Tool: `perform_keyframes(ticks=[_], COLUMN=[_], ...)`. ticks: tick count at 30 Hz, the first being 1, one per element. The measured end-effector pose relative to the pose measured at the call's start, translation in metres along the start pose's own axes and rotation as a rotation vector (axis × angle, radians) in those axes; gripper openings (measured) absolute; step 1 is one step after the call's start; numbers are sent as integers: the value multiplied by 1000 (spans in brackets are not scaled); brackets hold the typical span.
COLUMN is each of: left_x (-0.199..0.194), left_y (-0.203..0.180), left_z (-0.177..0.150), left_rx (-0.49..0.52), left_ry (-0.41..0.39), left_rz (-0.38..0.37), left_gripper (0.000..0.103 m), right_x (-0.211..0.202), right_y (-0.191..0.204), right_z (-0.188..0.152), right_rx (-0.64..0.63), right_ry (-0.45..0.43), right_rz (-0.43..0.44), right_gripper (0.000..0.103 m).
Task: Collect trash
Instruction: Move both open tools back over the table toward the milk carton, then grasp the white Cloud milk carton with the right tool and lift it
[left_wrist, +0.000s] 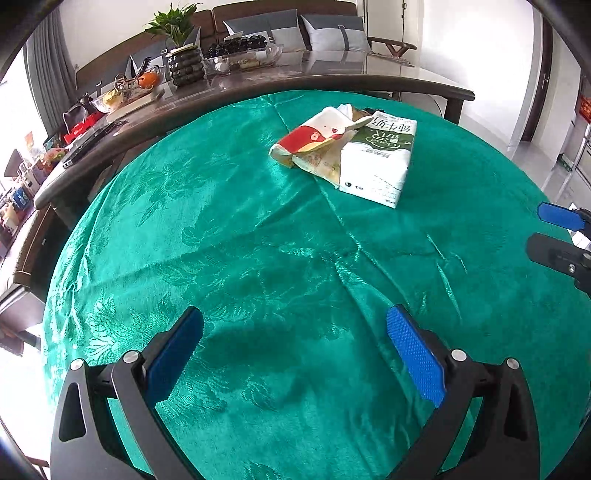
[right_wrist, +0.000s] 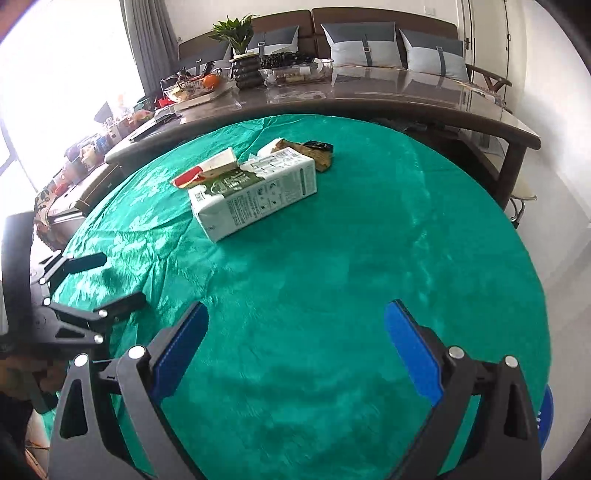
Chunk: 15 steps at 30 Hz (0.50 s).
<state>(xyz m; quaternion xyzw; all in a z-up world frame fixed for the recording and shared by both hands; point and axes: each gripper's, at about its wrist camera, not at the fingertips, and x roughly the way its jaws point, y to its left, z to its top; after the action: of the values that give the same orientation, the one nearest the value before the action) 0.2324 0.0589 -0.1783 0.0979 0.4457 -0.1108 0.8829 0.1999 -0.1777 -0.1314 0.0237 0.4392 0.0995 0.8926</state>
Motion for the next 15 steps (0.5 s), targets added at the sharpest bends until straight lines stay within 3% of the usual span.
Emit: perform_keyframes(ticks=[3,9,15], left_x=[5,5,4], left_y=[14,13,12], left_z=[-1,-3,-2], left_rx=[-61,-67,-69], left_ry=[25,25,25], left_rz=[-47,-30,-32], left_gripper=[99,99,99], right_x=[16,58,89], right_y=[16,48,60], right_z=[27,70,74], right_rx=[72,237,257], right_ry=[-5,16,86], right_rz=[12,22,-94], right_gripper=[96,98,95])
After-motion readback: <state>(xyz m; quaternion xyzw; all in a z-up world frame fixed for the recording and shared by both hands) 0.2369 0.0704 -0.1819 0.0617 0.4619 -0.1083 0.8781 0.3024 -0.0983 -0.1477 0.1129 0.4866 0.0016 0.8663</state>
